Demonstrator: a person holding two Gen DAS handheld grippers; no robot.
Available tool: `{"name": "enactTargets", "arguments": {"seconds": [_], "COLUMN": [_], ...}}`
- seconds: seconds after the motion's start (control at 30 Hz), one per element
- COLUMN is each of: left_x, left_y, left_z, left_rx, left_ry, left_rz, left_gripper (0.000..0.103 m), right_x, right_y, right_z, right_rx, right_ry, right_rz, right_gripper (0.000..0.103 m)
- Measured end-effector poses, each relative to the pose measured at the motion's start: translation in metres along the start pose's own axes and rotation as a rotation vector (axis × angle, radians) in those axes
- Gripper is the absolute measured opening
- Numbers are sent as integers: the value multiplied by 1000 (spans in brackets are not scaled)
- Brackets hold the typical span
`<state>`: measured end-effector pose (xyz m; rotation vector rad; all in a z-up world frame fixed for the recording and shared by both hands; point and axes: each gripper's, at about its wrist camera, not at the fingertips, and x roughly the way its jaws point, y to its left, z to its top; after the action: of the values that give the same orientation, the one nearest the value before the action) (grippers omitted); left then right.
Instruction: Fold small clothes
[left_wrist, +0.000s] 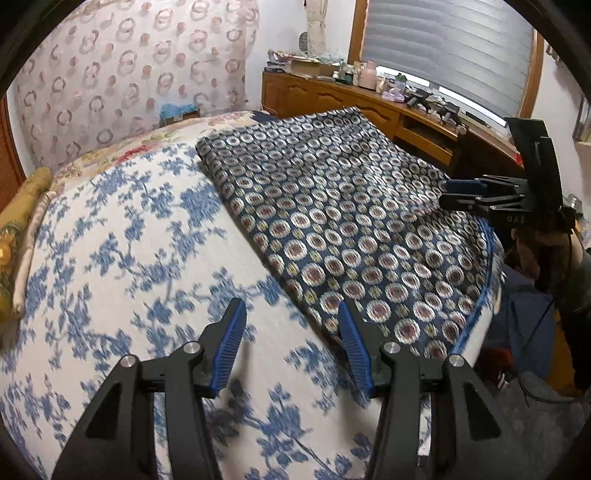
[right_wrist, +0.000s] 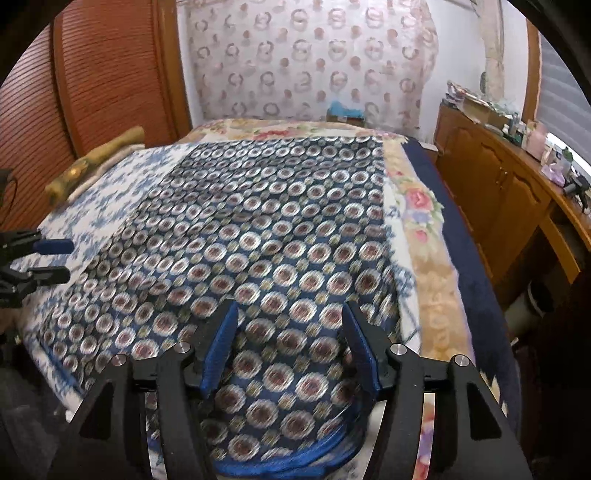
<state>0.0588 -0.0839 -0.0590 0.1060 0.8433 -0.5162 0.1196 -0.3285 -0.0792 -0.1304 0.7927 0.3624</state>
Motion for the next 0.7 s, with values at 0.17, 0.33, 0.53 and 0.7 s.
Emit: {"name": "enactTargets", "arguments": {"seconds": [0.17,0.33,0.53,0.7], "left_x": [-1,2,3,-1], "left_y": [-12,-20,-28,-29], "left_z": [-9,-17,-20,-14], "left_rx": [4,0,8,1], "left_ry": [13,36,53,52], "left_rz": [-46,-78,-138,-201], "left_gripper": [51,51,34,1], "right_x": [-6,-14,-20,-21], "right_y": [14,26,41,50], "right_z": [-9,-11,-8,-8], "right_rx": [-11,-29,-59,-78], "right_ry": [10,2,-12,-4], "right_rz": [31,55,81,116], "right_gripper": [60,60,60,61]}}
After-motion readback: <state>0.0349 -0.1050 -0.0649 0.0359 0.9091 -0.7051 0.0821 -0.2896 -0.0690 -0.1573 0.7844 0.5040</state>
